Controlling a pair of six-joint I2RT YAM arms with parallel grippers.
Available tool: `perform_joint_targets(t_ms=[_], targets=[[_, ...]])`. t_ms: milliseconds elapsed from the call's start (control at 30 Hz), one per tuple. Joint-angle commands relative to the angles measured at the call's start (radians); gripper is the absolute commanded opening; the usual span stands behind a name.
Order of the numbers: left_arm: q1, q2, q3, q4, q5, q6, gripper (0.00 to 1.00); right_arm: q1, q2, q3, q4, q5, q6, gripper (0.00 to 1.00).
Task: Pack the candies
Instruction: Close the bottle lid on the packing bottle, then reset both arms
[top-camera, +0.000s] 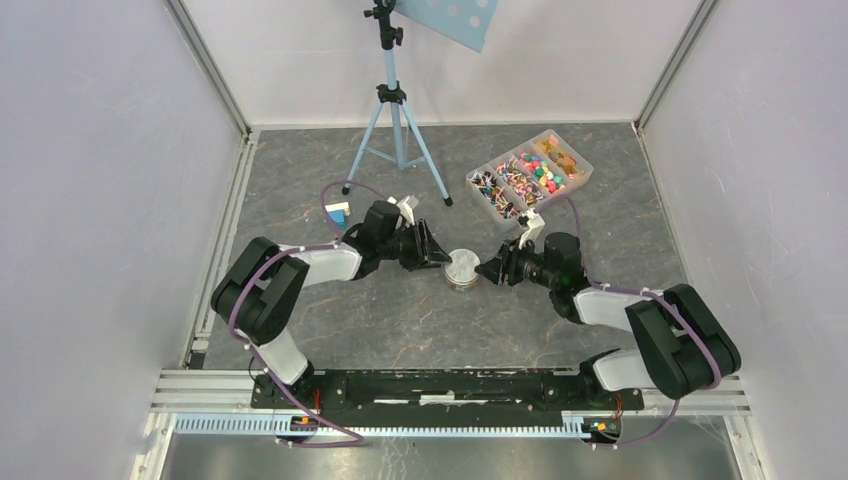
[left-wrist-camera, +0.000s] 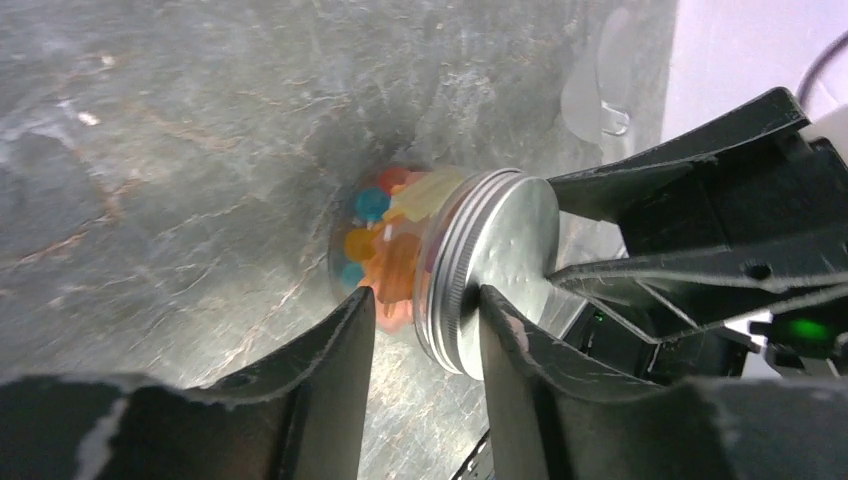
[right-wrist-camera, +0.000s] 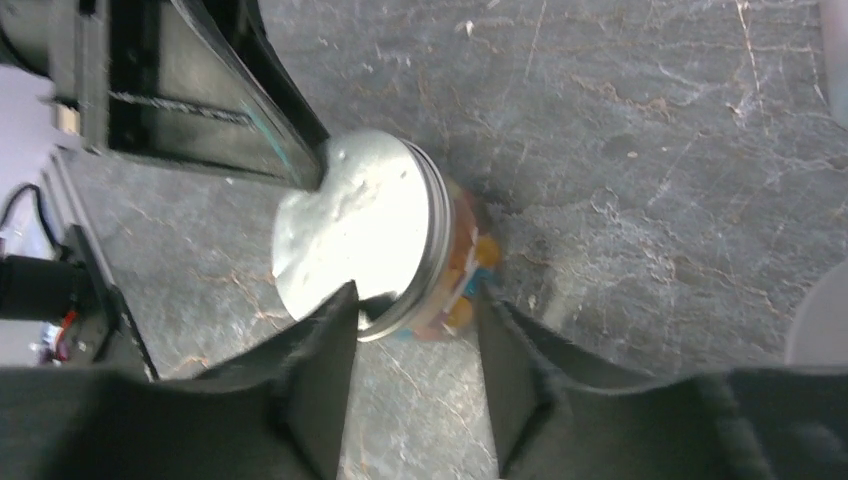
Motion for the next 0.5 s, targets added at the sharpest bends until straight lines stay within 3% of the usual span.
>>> perform_joint_targets(t_ms=[0, 67, 100, 133, 233, 367, 467], targets=[[0.028, -0.081, 0.09, -0.265, -0.095, 0.104, 0.52, 0.006, -0.09, 0.111, -0.308, 0.05, -0.088, 0.62], [0.039, -0.127, 0.148, -0.347, -0.107, 0.13, 0.56, -0.001, -0.14, 0.158, -0.399, 0.081, -0.118, 0.74], [0.044, -0.143, 0.174, -0.392, -0.116, 0.146, 0.58, -0.002, -0.17, 0.175, -0.437, 0.094, -0.13, 0.9], [0.049, -0.166, 0.205, -0.434, -0.124, 0.165, 0.6, -0.002, -0.197, 0.196, -0.469, 0.098, -0.147, 0.98], [0.064, -0.238, 0.272, -0.538, -0.149, 0.212, 0.64, -0.003, -0.254, 0.283, -0.601, 0.105, -0.225, 0.98], [0.072, -0.362, 0.35, -0.665, -0.165, 0.289, 0.99, -0.001, -0.325, 0.426, -0.817, 0.192, -0.333, 0.98], [0.072, -0.472, 0.413, -0.763, -0.222, 0.344, 1.0, 0.012, -0.399, 0.516, -0.925, 0.34, -0.378, 0.98]])
